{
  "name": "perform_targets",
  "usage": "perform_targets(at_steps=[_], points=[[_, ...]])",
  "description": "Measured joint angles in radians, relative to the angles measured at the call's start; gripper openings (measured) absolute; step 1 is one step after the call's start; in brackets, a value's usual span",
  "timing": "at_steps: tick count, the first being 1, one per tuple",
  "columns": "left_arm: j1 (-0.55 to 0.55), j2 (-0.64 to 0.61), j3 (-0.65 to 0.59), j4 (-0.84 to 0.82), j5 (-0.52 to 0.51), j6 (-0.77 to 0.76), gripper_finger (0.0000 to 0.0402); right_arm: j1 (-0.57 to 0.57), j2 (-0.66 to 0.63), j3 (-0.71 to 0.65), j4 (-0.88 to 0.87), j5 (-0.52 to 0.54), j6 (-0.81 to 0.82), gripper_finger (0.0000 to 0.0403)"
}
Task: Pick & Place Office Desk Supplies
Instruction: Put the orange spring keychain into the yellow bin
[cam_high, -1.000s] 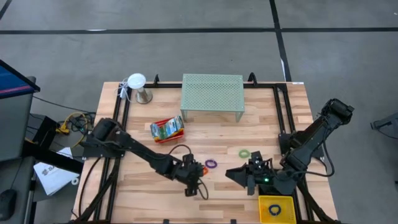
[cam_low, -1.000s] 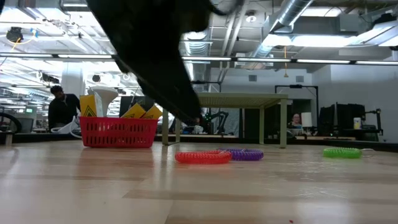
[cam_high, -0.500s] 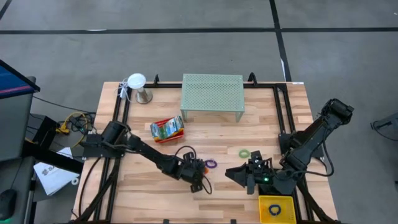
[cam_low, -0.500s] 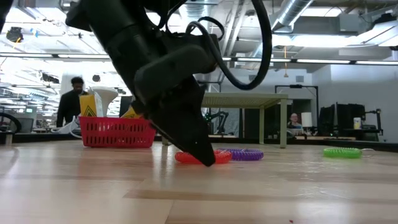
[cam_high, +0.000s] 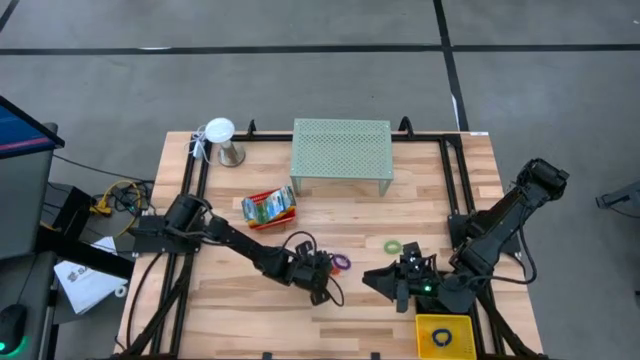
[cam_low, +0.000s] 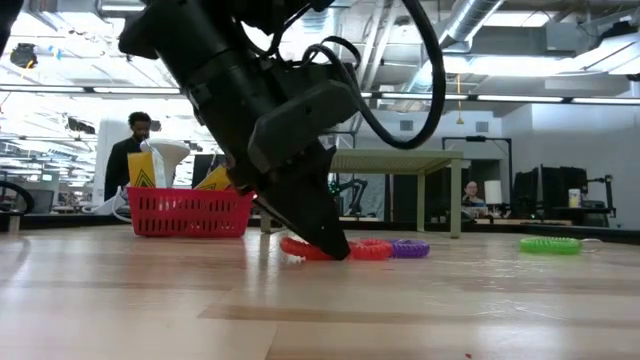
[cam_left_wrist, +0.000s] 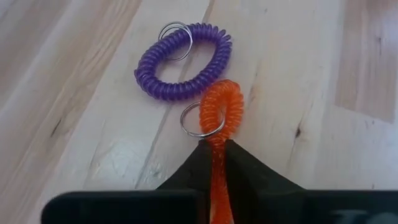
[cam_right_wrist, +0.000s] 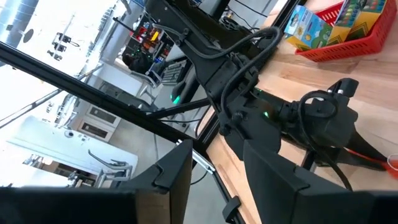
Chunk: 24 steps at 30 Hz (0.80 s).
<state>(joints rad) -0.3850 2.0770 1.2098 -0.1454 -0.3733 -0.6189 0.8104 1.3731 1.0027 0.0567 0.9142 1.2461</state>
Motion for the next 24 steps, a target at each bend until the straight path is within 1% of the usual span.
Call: perform_targets(at_steps=[5,9,11,14,19,24], points=[[0.005,-0.076,-0.008,0.047,0.064,0.040,0.0011,0.000,0.000,0.000,-0.012,0.000,0.003,0.0141],[0.009,-0.176,-0.002,0.195,0.148,0.119,0.0010,0.000,0.000,0.000,-0.016,-0.007,0.005,0.0141],[0.009,-0.209,-0.004,0.257,0.171,0.143,0.0010,0.000,0.000,0.000,-0.021,-0.024,0.011,0.0143],[0.014,-0.270,-0.002,0.342,0.171,0.145,0.0006,0.000,0.000,0.000,-0.025,-0.027,0.020,0.0154],[0.016,-0.335,-0.003,0.364,0.144,0.154,0.0003,0.007,0.000,0.000,-0.036,-0.027,0.037,0.0181],[0.016,-0.364,-0.001,0.386,0.122,0.170,0.0001,0.007,0.000,0.000,-0.062,-0.027,0.072,0.0210]])
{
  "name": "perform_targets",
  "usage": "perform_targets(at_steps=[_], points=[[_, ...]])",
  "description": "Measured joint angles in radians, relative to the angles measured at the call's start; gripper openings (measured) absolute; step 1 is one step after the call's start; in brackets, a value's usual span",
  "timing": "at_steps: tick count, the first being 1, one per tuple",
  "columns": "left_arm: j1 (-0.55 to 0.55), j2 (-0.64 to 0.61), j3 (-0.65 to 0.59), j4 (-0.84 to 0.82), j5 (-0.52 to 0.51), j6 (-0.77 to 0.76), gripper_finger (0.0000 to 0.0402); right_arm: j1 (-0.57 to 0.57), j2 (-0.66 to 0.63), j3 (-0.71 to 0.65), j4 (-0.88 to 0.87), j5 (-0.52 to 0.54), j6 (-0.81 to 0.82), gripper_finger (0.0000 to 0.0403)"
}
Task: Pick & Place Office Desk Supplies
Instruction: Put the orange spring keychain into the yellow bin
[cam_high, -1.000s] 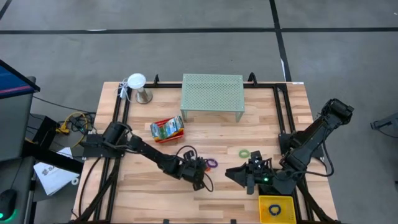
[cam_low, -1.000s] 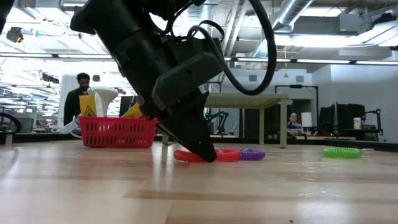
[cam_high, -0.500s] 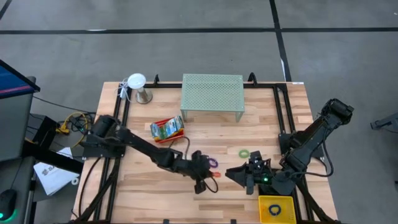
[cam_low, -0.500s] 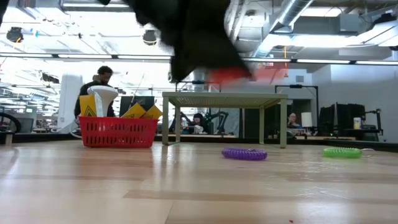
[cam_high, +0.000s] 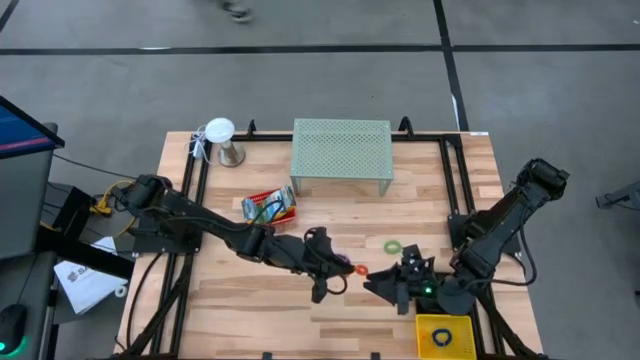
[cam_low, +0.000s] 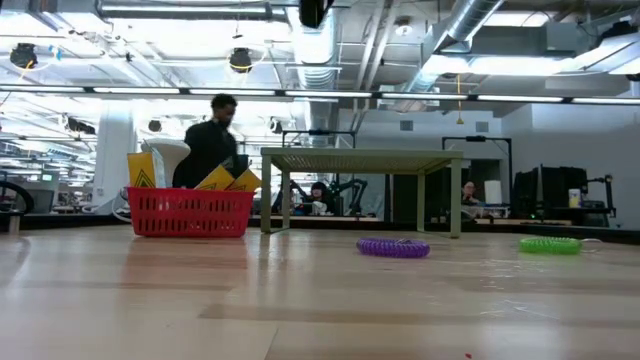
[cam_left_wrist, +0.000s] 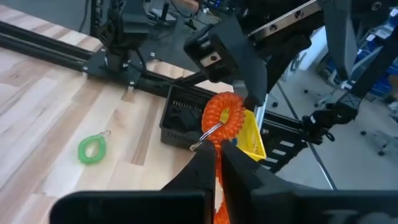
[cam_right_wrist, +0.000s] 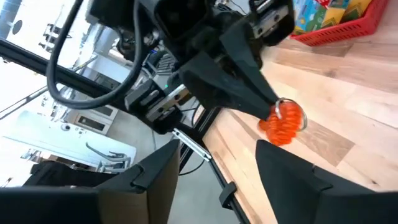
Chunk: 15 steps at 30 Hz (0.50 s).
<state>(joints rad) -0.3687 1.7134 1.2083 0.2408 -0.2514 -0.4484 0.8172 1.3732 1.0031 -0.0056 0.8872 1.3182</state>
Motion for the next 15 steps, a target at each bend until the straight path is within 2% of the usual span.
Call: perform_targets(at_steps=[7,15], points=[[-0.001,0.000,0.000,0.038,-0.015,-0.002,0.0001,0.002,0.000,0.000,-0.106,0.000,0.120,0.0230],[-0.001,0.000,0.000,0.047,-0.018,-0.001,0.0003,-0.007,0.000,0.000,-0.129,0.000,0.131,0.0230]])
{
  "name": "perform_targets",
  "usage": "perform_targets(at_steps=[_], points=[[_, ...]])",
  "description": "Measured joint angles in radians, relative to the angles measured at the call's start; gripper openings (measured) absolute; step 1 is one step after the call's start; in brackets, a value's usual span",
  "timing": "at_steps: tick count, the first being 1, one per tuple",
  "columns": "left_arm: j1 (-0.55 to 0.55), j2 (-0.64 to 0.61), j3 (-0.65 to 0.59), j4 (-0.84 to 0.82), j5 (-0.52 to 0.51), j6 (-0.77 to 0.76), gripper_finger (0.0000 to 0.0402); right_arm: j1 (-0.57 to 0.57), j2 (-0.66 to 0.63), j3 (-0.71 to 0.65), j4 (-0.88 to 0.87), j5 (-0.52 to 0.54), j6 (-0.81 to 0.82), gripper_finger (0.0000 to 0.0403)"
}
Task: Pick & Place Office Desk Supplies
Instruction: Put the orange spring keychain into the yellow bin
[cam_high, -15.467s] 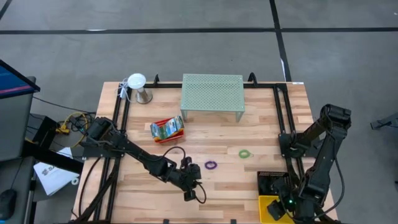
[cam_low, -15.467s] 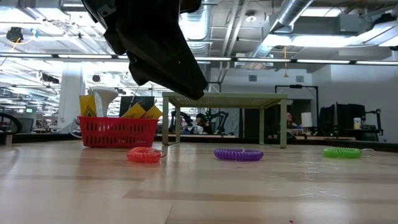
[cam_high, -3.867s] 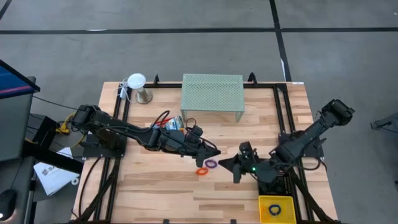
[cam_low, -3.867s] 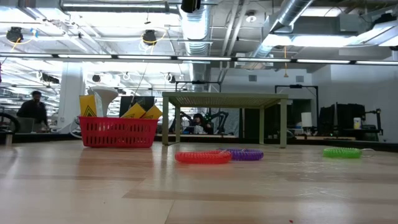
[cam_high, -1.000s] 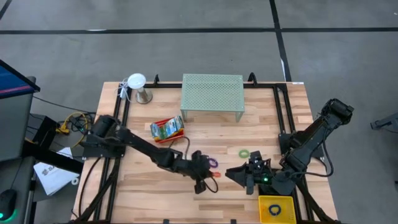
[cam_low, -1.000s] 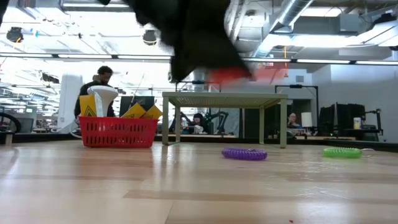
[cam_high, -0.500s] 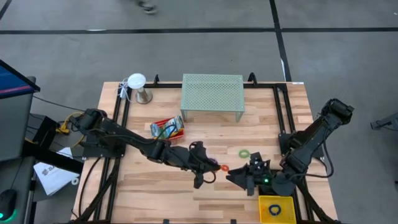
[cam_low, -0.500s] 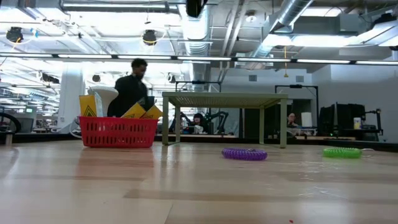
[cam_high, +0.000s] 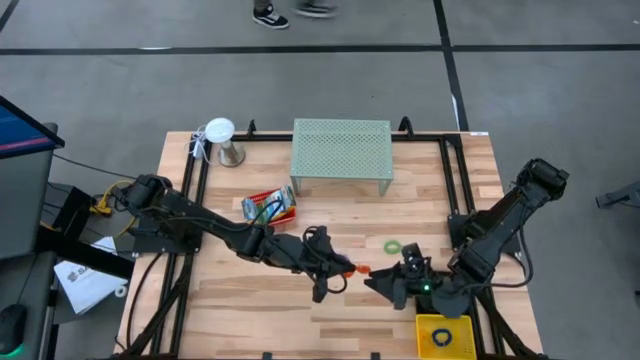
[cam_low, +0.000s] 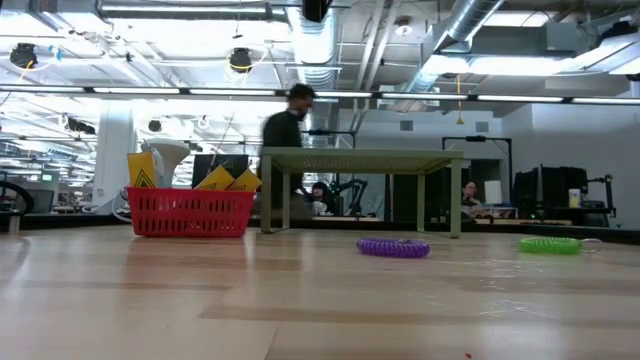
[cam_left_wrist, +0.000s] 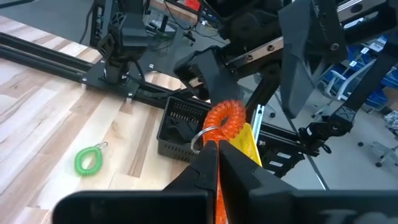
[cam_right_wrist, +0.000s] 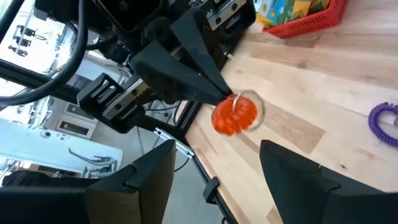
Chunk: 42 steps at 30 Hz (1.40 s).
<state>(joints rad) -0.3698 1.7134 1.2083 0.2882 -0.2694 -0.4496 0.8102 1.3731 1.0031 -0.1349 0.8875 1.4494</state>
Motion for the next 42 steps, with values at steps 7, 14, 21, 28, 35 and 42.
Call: perform_targets(at_steps=[7,14,21,28,35,42], points=[[0.000,0.000,0.000,0.006,-0.001,0.000,0.0002,-0.037,0.000,0.000,-0.008,0.000,-0.012,0.0230],[0.000,-0.001,0.000,0.007,-0.001,0.000,0.0001,-0.070,0.000,0.000,-0.014,-0.025,-0.033,0.0228],[0.000,-0.001,0.000,0.007,0.000,0.000,0.0001,-0.080,0.000,0.000,-0.011,-0.058,-0.049,0.0162],[-0.002,-0.002,0.000,-0.001,0.006,0.000,0.0000,-0.077,0.000,-0.001,0.019,-0.056,-0.118,0.0026],[-0.005,-0.002,0.000,-0.001,0.005,0.000,0.0000,-0.077,0.000,-0.001,0.039,-0.046,-0.149,0.0002],[-0.005,-0.002,0.001,0.001,-0.002,0.000,0.0000,-0.074,0.000,-0.001,0.073,-0.048,-0.177,0.0009]])
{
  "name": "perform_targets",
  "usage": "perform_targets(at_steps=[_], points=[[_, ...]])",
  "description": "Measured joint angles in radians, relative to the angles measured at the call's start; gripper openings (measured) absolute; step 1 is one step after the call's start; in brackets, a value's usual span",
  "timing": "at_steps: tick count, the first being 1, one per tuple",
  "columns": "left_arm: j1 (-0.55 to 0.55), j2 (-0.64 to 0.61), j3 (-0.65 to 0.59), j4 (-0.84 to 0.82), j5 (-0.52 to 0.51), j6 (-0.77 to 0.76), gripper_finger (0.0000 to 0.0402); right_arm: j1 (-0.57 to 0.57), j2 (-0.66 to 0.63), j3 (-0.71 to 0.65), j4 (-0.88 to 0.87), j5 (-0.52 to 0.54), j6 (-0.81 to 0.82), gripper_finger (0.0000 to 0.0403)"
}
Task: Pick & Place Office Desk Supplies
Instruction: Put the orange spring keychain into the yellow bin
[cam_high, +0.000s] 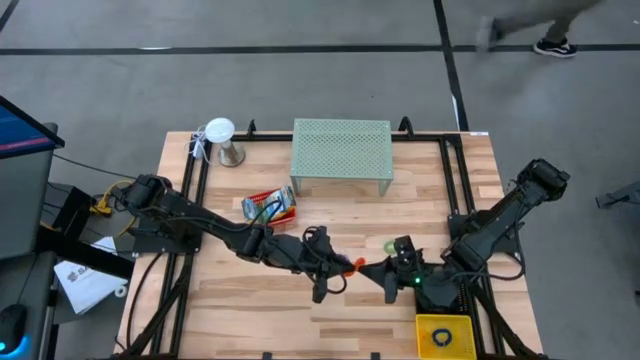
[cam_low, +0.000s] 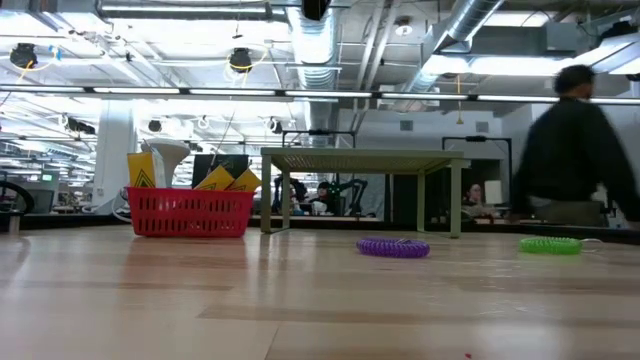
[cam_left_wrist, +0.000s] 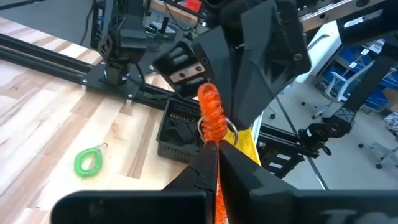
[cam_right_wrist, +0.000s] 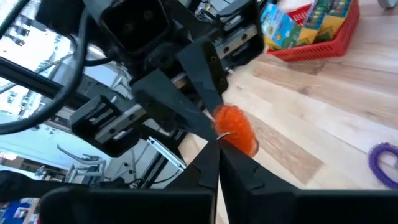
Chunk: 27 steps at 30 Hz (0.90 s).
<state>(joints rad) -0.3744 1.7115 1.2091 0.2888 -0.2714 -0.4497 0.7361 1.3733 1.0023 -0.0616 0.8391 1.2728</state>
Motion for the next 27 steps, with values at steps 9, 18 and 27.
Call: perform_targets(at_steps=[9,18,27], points=[[0.000,0.000,0.000,0.000,0.001,0.000,0.0000,0.004,0.000,0.000,-0.004,0.000,0.045,0.0113],[0.000,0.000,0.000,0.014,0.002,-0.002,0.0000,0.011,0.000,0.000,-0.020,-0.003,0.090,0.0236],[-0.015,0.000,0.000,0.029,0.006,-0.001,0.0000,0.014,0.000,0.000,-0.040,-0.002,0.108,0.0232]])
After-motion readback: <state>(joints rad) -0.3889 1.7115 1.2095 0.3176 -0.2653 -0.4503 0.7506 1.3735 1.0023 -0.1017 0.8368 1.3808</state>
